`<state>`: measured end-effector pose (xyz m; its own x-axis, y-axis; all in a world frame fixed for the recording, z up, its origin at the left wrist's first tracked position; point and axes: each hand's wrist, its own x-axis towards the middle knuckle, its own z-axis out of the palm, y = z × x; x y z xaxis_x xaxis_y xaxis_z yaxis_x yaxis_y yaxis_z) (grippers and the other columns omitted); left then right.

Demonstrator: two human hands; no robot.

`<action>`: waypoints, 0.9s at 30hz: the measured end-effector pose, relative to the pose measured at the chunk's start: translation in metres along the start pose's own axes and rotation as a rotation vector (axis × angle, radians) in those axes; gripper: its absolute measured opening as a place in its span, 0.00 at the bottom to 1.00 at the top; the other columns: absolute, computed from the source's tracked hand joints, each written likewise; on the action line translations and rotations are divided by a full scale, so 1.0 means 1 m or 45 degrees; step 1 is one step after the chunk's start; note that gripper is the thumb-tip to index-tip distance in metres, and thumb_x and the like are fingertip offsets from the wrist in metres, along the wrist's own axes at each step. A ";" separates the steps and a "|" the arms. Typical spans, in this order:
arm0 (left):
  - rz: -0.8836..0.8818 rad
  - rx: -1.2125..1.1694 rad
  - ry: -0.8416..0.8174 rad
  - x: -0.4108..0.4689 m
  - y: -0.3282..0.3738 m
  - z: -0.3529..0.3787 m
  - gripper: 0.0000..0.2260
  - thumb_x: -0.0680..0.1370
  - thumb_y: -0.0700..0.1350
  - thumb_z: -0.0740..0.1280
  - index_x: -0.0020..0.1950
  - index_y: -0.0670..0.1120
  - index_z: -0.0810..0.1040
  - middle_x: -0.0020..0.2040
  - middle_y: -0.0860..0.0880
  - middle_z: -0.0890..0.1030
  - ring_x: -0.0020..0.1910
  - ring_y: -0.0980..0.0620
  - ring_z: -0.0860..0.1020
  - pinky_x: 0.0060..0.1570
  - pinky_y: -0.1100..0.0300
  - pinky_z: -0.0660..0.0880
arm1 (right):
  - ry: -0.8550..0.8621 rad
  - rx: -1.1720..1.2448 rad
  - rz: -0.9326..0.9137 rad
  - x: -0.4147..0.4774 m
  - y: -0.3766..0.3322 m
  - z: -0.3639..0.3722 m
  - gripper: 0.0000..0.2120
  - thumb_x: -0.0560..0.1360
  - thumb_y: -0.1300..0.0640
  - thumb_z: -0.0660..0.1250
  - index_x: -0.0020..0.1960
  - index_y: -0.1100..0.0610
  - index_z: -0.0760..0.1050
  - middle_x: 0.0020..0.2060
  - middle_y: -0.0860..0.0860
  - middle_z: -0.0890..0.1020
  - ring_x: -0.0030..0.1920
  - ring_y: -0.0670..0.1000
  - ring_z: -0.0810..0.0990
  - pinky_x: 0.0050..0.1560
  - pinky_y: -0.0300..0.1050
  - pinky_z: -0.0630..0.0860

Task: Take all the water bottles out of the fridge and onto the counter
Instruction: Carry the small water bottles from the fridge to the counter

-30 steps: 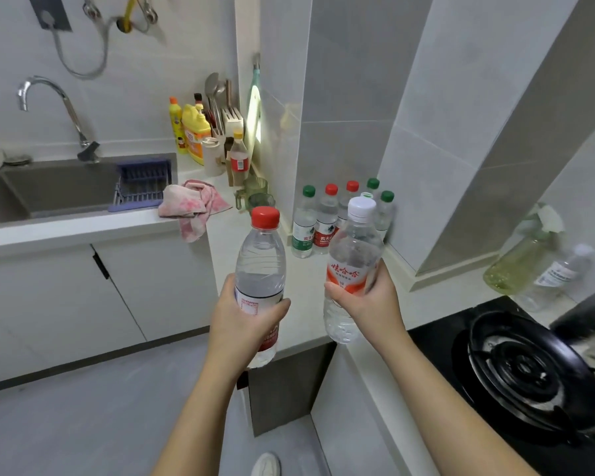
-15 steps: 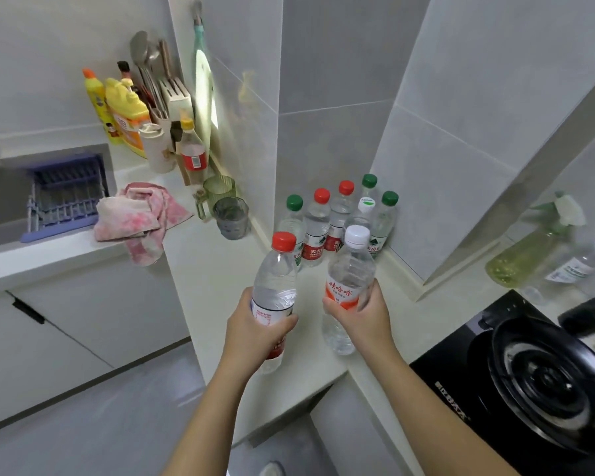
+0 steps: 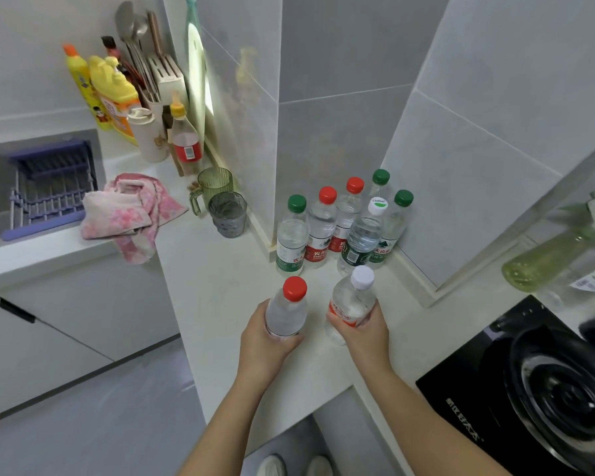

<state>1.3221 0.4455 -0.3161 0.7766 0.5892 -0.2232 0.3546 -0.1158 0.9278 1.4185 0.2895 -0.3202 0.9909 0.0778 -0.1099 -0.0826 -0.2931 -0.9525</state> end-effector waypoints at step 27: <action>0.102 0.163 0.000 0.059 -0.019 0.044 0.23 0.66 0.49 0.80 0.58 0.53 0.75 0.52 0.55 0.79 0.51 0.55 0.79 0.51 0.56 0.77 | -0.069 -0.276 0.047 0.088 0.023 0.032 0.28 0.64 0.54 0.82 0.57 0.51 0.71 0.40 0.49 0.81 0.41 0.51 0.80 0.39 0.40 0.73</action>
<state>1.3837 0.4475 -0.3599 0.8052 0.5737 -0.1504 0.3551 -0.2633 0.8970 1.5000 0.3200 -0.3608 0.9800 0.1122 -0.1644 -0.0884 -0.4945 -0.8647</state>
